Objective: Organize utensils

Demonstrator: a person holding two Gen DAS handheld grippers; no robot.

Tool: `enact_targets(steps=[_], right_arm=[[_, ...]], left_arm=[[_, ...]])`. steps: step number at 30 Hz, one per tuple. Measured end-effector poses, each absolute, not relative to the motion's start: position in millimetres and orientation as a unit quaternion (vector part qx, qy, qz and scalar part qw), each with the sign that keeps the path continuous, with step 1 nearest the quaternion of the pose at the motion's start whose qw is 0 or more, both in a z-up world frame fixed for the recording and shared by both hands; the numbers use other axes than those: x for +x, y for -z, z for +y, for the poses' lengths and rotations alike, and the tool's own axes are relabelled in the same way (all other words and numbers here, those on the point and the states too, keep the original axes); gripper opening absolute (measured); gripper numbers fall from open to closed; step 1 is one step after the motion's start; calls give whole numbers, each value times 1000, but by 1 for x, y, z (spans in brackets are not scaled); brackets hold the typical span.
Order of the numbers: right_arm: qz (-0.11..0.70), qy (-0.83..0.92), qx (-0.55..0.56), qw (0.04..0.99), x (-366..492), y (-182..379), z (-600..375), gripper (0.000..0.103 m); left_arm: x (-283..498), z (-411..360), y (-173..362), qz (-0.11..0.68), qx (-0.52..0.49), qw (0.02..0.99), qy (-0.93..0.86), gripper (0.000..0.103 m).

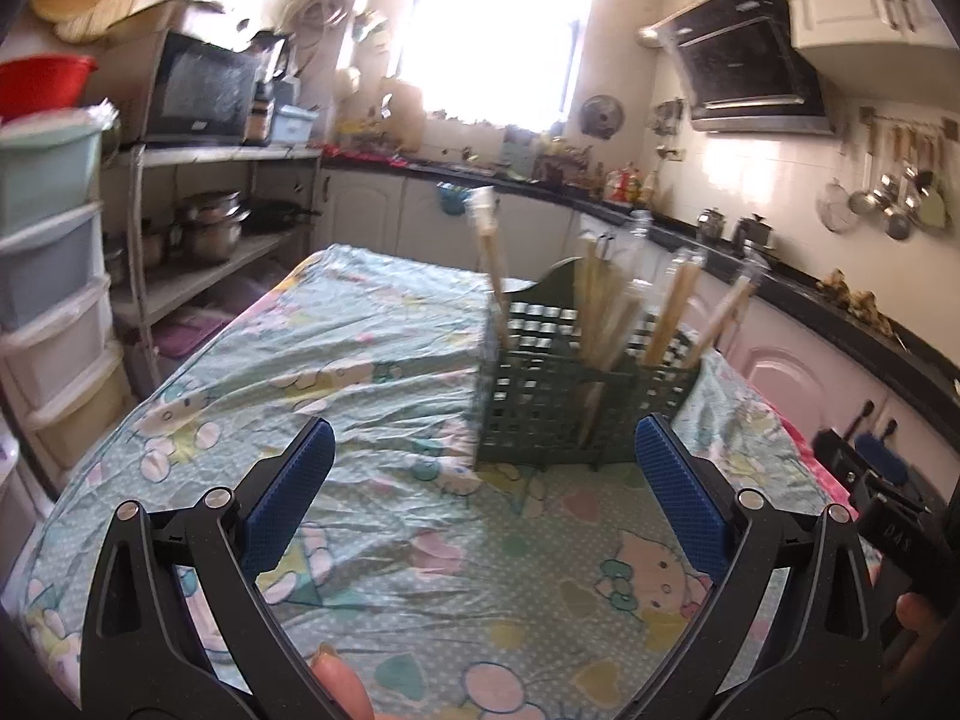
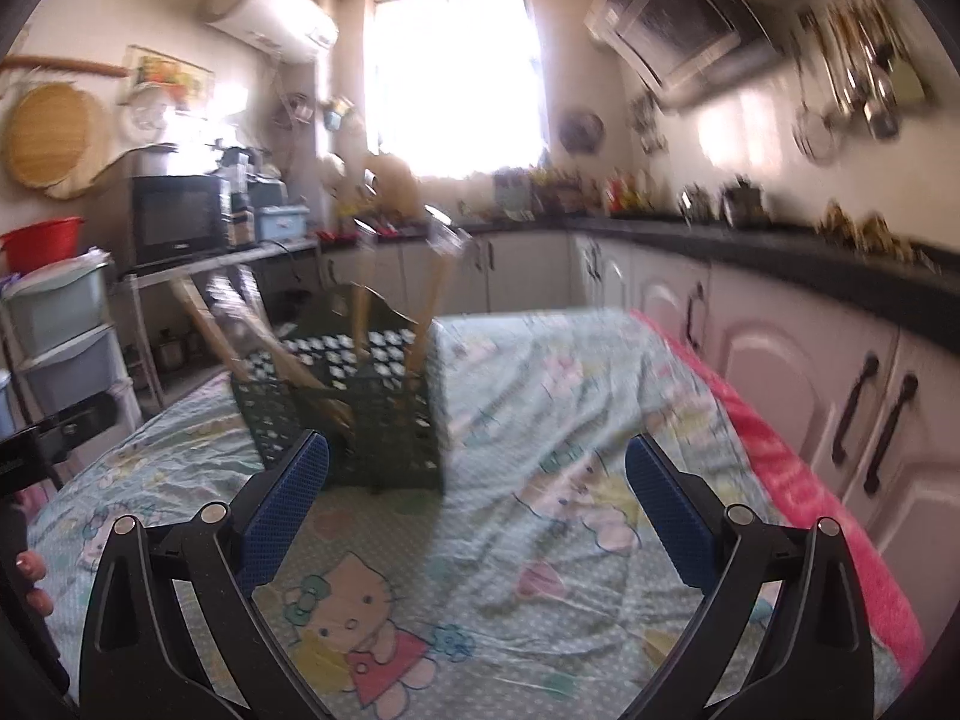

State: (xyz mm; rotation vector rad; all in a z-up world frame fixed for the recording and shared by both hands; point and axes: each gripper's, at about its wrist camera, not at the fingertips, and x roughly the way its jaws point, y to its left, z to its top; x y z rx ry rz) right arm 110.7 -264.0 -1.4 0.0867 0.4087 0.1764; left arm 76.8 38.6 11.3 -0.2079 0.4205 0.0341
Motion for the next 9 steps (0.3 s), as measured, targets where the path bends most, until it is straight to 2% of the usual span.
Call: enact_targets(steps=[4,9], right_arm=[[312,-26,52,948,170,15,-296,97],[429,60,34,900,248,53,-337,97]], left_arm=[[105,75,-8,253,-99,960,-72,93],[175,135,18,345,-99,921,-152,93]])
